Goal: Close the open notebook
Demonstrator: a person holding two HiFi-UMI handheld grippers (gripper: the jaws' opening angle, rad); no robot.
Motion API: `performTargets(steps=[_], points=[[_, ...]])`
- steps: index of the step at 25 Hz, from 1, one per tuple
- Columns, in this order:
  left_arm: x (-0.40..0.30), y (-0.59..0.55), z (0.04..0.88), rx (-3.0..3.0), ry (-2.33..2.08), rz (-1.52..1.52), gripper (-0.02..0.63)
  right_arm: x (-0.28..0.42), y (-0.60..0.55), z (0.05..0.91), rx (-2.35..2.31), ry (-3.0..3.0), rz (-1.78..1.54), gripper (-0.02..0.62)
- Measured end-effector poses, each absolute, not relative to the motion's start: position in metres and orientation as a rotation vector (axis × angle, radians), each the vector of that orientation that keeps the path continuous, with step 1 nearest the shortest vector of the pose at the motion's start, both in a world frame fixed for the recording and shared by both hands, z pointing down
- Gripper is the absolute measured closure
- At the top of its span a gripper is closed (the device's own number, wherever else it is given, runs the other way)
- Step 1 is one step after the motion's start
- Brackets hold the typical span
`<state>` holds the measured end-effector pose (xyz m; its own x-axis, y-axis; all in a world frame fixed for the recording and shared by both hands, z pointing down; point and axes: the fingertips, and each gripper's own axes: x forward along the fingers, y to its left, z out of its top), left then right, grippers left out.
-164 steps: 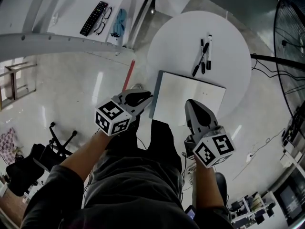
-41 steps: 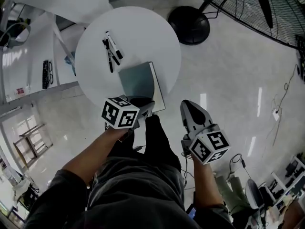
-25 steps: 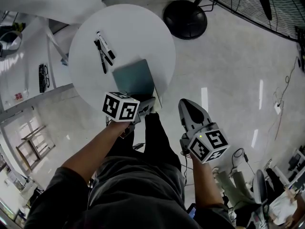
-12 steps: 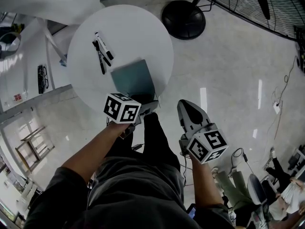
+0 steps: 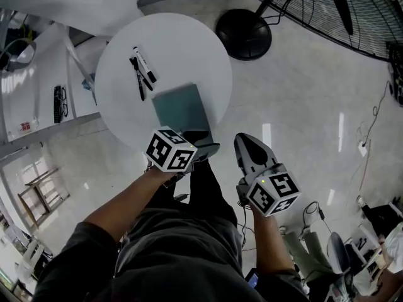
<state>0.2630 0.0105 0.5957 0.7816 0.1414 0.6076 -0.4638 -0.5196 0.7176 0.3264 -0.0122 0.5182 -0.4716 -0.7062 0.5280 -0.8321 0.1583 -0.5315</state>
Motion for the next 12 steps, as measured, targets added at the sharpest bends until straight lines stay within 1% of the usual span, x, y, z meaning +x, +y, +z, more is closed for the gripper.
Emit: performTargets(steps=[3, 10, 12], points=[[0.251, 0.001, 0.581, 2.028, -0.268, 0.742, 0.392, 0.315, -0.020, 0.509, 1.511, -2.290, 1.183, 0.575], [0.206, -0.031, 0.533, 2.126, -0.367, 0.575, 0.503, 0.281, -0.034, 0.484, 1.481, -2.334, 1.118, 0.574], [0.193, -0.036, 0.517, 2.168, -0.383, 0.536, 0.521, 0.269, -0.038, 0.475, 1.473, -2.346, 1.094, 0.575]])
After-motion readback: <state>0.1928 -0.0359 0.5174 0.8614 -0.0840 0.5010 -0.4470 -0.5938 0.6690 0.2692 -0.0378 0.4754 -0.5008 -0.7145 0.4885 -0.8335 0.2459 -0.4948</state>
